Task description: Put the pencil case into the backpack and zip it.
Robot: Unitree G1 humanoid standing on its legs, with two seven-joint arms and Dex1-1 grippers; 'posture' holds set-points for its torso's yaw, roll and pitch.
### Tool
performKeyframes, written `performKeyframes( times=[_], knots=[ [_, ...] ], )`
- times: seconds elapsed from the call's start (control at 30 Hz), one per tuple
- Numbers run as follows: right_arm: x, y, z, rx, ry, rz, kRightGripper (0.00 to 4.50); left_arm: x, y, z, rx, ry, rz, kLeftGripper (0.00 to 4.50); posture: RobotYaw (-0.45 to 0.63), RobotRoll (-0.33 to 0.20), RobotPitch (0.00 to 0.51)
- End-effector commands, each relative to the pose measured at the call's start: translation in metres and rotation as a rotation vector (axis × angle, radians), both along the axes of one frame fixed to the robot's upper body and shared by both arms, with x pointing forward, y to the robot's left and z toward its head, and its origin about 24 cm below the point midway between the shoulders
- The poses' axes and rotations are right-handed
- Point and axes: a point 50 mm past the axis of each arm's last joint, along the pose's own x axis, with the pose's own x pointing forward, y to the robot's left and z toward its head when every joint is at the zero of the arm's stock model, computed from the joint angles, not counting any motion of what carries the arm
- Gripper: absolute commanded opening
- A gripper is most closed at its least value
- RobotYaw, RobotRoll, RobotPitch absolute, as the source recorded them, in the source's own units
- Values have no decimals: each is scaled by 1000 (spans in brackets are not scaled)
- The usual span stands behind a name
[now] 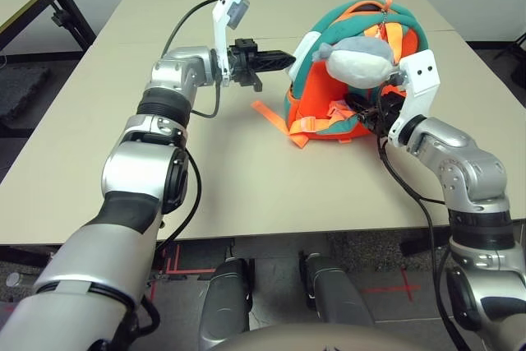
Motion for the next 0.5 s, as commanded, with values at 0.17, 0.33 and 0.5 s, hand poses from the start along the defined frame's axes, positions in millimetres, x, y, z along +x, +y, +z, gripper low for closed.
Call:
performKeyframes(
  times=[0.17, 0.33, 0.5],
  knots=[
    [-1, 3, -13, -12, 62, -7, 682, 1, -31, -12, 53, 11, 28, 0, -253, 0, 128],
    [-2, 2, -12, -13, 59, -15, 682, 1, -35, -4, 28, -10, 7, 0, -258, 0, 127],
    [-3, 1, -14, -14, 62, -18, 682, 3, -17, 12, -12, -49, 12, 0, -243, 0, 127]
  ],
)
